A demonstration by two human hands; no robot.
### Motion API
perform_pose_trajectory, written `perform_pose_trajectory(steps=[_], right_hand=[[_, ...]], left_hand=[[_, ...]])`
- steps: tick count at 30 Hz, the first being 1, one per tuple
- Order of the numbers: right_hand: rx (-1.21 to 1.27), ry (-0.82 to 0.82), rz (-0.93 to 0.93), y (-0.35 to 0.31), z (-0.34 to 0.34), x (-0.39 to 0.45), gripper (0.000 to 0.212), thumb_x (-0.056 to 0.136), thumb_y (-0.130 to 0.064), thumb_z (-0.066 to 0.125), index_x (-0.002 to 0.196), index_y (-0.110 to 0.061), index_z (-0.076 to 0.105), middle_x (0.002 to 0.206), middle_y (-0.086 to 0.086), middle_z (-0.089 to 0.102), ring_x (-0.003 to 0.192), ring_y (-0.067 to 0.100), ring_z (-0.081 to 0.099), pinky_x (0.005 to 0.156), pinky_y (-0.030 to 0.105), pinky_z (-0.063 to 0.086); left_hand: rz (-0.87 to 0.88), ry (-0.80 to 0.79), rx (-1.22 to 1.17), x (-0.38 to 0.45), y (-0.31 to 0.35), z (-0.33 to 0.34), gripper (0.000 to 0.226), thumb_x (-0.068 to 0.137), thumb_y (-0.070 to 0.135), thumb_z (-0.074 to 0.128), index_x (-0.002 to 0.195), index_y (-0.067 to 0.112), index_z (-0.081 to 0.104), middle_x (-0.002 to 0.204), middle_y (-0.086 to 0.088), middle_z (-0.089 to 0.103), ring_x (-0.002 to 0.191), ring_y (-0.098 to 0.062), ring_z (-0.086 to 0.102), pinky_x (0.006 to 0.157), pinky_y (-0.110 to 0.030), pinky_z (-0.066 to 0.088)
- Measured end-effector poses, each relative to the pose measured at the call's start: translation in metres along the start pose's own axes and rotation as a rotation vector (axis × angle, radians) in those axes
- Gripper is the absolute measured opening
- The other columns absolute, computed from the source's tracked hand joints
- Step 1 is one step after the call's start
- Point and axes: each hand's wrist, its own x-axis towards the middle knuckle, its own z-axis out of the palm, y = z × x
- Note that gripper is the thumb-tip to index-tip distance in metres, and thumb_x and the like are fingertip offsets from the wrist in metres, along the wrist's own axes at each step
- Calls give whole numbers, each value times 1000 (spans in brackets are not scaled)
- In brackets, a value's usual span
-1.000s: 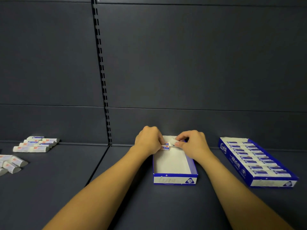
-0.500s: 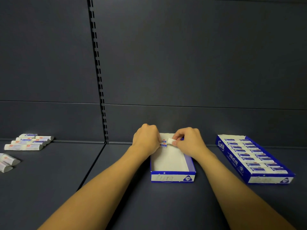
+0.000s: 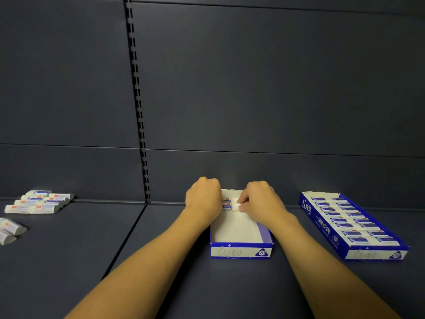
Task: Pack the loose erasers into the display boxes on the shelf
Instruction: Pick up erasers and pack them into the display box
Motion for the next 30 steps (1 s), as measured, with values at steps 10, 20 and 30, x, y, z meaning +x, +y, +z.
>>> perform_pose_trajectory(steps=[10,20,30], right_hand=[[-58,28,-32,-2,5,0,13,90,-22,72,102,-22,73,107,1,68,90,18,64,77,30,57],[46,17,53,1,2,0,17,87,-30,77,100,-19,78,104,0,71,89,18,66,77,30,58],[19,12,89,-2,2,-1,28,88,-36,76,109,-17,76,109,1,71,82,15,63,69,22,51]], left_hand=[[82,-1,16,0,-3,4,21,94,24,68,111,15,74,105,-6,72,88,-24,68,82,-40,61],[120,-26,-36,5,-10,8,18,92,23,67,104,14,77,98,-4,73,83,-23,68,79,-41,62],[57,-41,-106,7,-14,11,22,90,32,72,103,17,79,100,-3,73,84,-22,69,79,-41,62]])
